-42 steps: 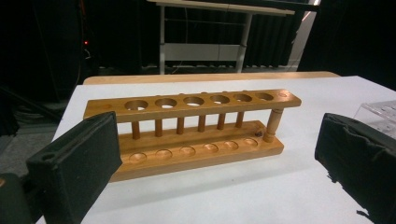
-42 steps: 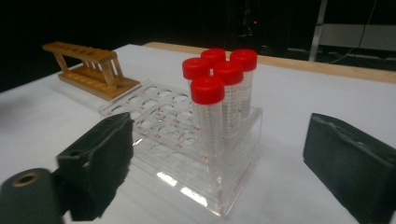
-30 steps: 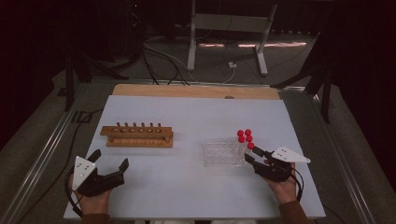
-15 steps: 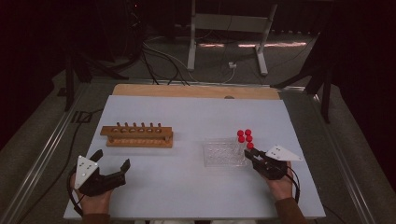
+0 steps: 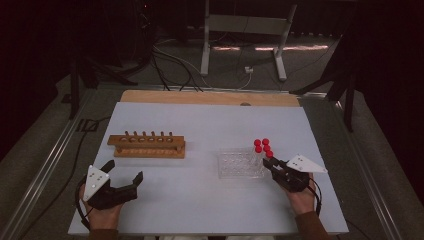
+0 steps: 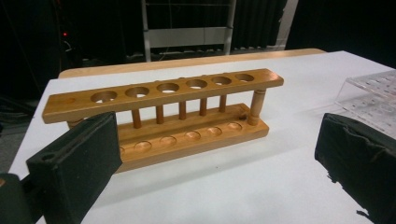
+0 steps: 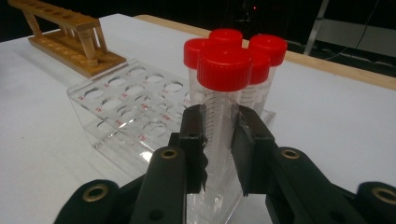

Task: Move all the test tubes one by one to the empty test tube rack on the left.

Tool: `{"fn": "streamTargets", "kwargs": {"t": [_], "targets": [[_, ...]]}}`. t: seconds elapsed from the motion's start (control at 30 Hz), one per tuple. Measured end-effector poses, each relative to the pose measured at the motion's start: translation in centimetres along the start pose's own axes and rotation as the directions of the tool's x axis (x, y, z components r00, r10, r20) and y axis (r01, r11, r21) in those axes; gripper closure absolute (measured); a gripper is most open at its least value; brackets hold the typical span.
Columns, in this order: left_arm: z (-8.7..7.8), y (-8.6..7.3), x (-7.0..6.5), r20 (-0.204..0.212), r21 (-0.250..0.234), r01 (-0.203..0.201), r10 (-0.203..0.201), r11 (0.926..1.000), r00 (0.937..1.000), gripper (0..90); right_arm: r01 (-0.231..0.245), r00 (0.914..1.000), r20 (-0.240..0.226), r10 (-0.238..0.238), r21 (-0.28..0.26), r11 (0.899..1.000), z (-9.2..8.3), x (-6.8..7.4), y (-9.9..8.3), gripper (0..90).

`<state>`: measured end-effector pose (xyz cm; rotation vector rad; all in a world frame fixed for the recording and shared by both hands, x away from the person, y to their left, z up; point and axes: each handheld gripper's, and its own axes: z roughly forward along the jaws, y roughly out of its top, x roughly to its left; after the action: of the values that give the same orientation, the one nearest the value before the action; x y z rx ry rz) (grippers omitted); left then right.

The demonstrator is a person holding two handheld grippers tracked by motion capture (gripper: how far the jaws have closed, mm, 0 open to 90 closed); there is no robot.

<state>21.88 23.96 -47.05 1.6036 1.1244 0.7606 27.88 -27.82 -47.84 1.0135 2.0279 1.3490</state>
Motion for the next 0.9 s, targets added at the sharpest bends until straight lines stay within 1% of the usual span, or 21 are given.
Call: {"fn": "streamTargets", "kwargs": {"t": [0.03,0.3,0.43,0.57,0.7,0.73,0.8,0.87,0.9], "targets": [[0.0,0.0,-0.1,0.004,0.003,-0.005,0.005,1.0,1.0,1.2,-0.001,1.0,-0.001,0.001,-0.004,1.0,-0.1,0.0,0.1,75.0],[0.3,-0.1,-0.1,0.018,0.015,-0.004,0.004,0.9999,0.9998,1.2,-0.014,0.9999,-0.008,0.014,-0.038,0.999,-0.7,-0.2,0.9,75.0],[0.3,0.0,-0.1,0.021,0.018,-0.004,0.003,0.9998,0.9998,1.2,-0.019,0.9997,-0.014,0.018,-0.055,0.998,-1.1,-0.2,1.6,75.1],[0.2,0.4,-0.4,0.036,0.013,0.002,-0.002,0.9999,0.9993,1.2,-0.017,0.9997,-0.019,0.016,-0.072,0.997,-1.6,-0.2,2.5,75.0],[0.3,1.4,-1.2,0.076,0.004,0.003,-0.003,1.0,0.9971,1.2,-0.011,0.9997,-0.024,0.009,-0.078,0.997,-1.8,0.0,3.0,75.1],[0.3,1.4,-1.2,0.076,0.004,0.003,-0.003,1.0,0.9971,1.2,-0.01,0.9996,-0.025,0.008,-0.079,0.997,-1.9,0.1,3.1,75.0],[0.4,2.2,-1.9,0.108,0.003,-0.011,0.011,0.9999,0.9941,1.2,-0.01,0.9996,-0.029,0.008,-0.083,0.996,-2.1,0.2,3.4,75.0],[0.6,2.7,-2.6,0.132,0.001,-0.023,0.022,0.9997,0.9909,1.3,-0.023,0.9988,-0.045,0.019,-0.09,0.996,-2.3,0.2,3.6,75.0],[0.8,3.1,-3.0,0.149,-0.001,-0.034,0.034,0.9994,0.9882,1.3,-0.023,0.9987,-0.048,0.019,-0.092,0.995,-2.3,0.3,3.8,75.1]]}}
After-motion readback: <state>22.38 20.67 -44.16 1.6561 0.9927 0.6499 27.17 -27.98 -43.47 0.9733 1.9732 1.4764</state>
